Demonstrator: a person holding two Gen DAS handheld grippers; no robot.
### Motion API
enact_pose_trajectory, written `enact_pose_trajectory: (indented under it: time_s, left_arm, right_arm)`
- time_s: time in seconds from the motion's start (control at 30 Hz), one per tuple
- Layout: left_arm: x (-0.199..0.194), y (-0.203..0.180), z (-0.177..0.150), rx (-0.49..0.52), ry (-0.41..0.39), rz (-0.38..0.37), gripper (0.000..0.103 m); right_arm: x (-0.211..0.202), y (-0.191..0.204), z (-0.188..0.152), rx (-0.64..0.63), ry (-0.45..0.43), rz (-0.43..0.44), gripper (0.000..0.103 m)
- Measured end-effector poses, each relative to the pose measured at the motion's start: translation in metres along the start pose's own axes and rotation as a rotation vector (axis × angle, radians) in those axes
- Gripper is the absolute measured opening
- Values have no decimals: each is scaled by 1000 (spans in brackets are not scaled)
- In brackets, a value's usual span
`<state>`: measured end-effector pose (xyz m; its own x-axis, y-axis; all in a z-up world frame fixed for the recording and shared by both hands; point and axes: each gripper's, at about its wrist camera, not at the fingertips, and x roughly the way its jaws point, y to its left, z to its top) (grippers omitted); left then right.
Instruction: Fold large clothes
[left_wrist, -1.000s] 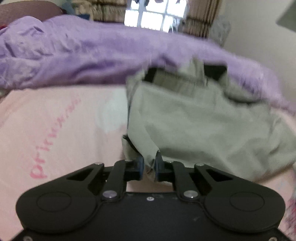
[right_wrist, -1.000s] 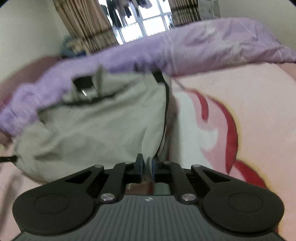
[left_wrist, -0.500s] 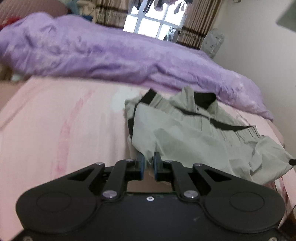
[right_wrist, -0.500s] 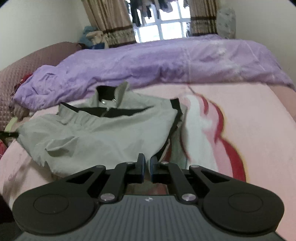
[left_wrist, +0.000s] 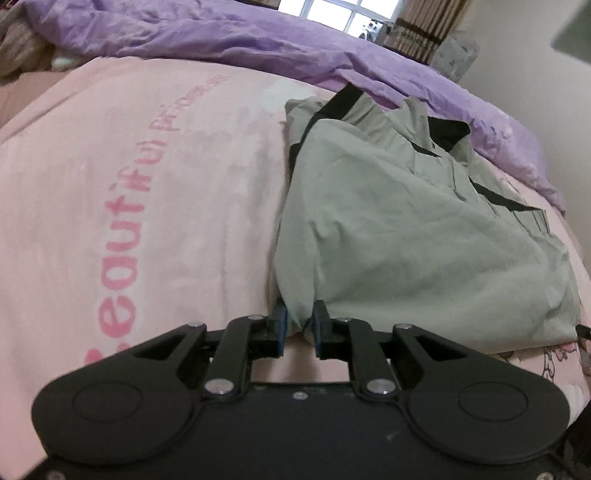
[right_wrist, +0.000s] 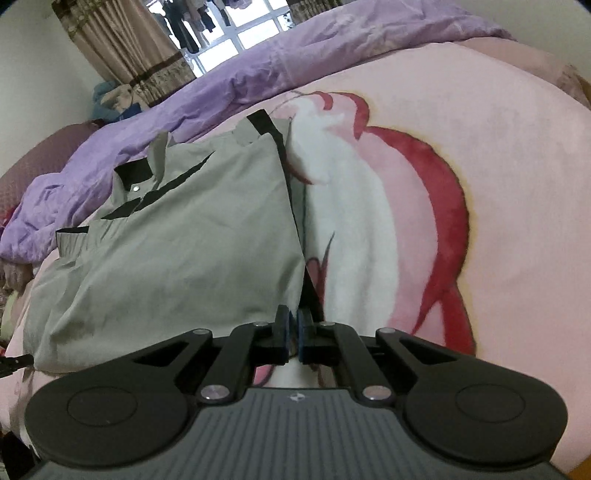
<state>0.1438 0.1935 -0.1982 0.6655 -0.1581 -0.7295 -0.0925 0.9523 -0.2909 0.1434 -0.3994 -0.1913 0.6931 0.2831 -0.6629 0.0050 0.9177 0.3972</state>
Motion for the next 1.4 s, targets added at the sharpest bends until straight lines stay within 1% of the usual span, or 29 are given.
enact_pose_trajectory:
  time_s: [0.1, 0.13, 0.17, 0.2, 0.23, 0.27, 0.3, 0.33, 0.37, 0.4, 0.43, 0.47, 0.5, 0.57, 0.6, 0.63, 0.67, 0.73, 0.8, 0.93, 0.97, 1.0, 1.1, 1.17, 1.2, 1.27, 1.33, 1.37, 1.4]
  left_arm:
    - [-8, 7, -10, -46, -20, -25, 20]
    - [-10, 9, -11, -55, -26, -30, 20]
    - [-12, 10, -11, -55, -29, -30, 23]
    - [-15, 9, -9, -46, -15, -16, 27]
    - [-19, 5, -3, -30, -6, 0, 28]
    - [-28, 3, 4, -4, -22, 23, 27]
    - [-36, -2, 12, 25, -51, 58, 32]
    - [-43, -7, 21, 55, -80, 98, 37]
    - [-50, -13, 31, 89, -104, 120, 49]
    - [-57, -20, 43, 122, -137, 126, 58]
    - [-61, -26, 52, 141, -169, 120, 62]
    - [-64, -34, 62, 156, -199, 105, 76]
    - [-64, -40, 70, 168, -220, 90, 86]
    - [-57, -56, 84, 190, -261, 59, 96]
    - [-52, -63, 89, 205, -279, 47, 101]
    - [-45, -71, 95, 221, -292, 39, 102]
    - [-35, -79, 101, 234, -303, 34, 102]
    - [-16, -89, 113, 237, -302, 30, 102]
    - [9, -95, 127, 208, -290, 43, 102]
    - [51, -94, 146, 127, -237, 23, 102]
    - [60, -95, 148, 123, -234, 37, 102]
    - [67, -97, 149, 128, -230, 53, 102]
    - [88, -100, 155, 178, -230, 90, 102]
    - [94, -99, 159, 186, -248, 93, 102]
    - [98, -99, 161, 190, -249, 85, 102]
    - [108, -100, 165, 223, -235, 84, 101]
    - [117, -102, 168, 264, -228, 108, 101]
    - [124, -104, 169, 289, -213, 115, 99]
    - [129, -104, 170, 309, -209, 118, 95]
  right_arm:
    - [-3, 0, -7, -10, -6, 8, 3]
    - [-5, -1, -10, -19, -10, 11, 4]
    - [-6, -1, -10, -26, -11, 10, 5]
    - [-9, 0, -9, -24, -8, 17, 18]
    - [-13, -1, -7, -3, 4, 34, 26]
    - [-17, -3, 0, 25, 10, 66, 27]
    - [-25, -4, 8, 46, -22, 79, 27]
    - [-34, -1, 14, 45, -74, 69, 27]
    - [-44, 4, 22, 27, -135, 47, 30]
    - [-52, 10, 29, 5, -187, 29, 40]
    - [-58, 16, 36, -12, -236, 17, 56]
    - [-62, 21, 43, -21, -280, 13, 64]
    - [-63, 24, 50, -22, -310, 19, 71]
    - [-55, 34, 63, -32, -344, 15, 73]
    - [-49, 39, 68, -49, -358, 0, 80]
    - [-40, 46, 74, -85, -373, -24, 94]
    - [-30, 52, 79, -126, -380, -47, 97]
    - [-8, 62, 91, -174, -371, -93, 98]
    - [15, 66, 104, -167, -336, -111, 98]
    - [49, 60, 115, -89, -290, -68, 98]
    - [58, 56, 118, -73, -276, -69, 98]
    - [67, 53, 120, -62, -262, -75, 97]
    - [92, 46, 122, -48, -214, -94, 91]
    - [105, 40, 121, -30, -196, -101, 81]
    - [109, 38, 120, -21, -190, -100, 73]
    - [117, 37, 121, -14, -183, -88, 71]
    - [120, 38, 120, -26, -186, -85, 71]
    - [121, 39, 120, -36, -186, -86, 71]
    - [123, 40, 121, -46, -187, -87, 71]
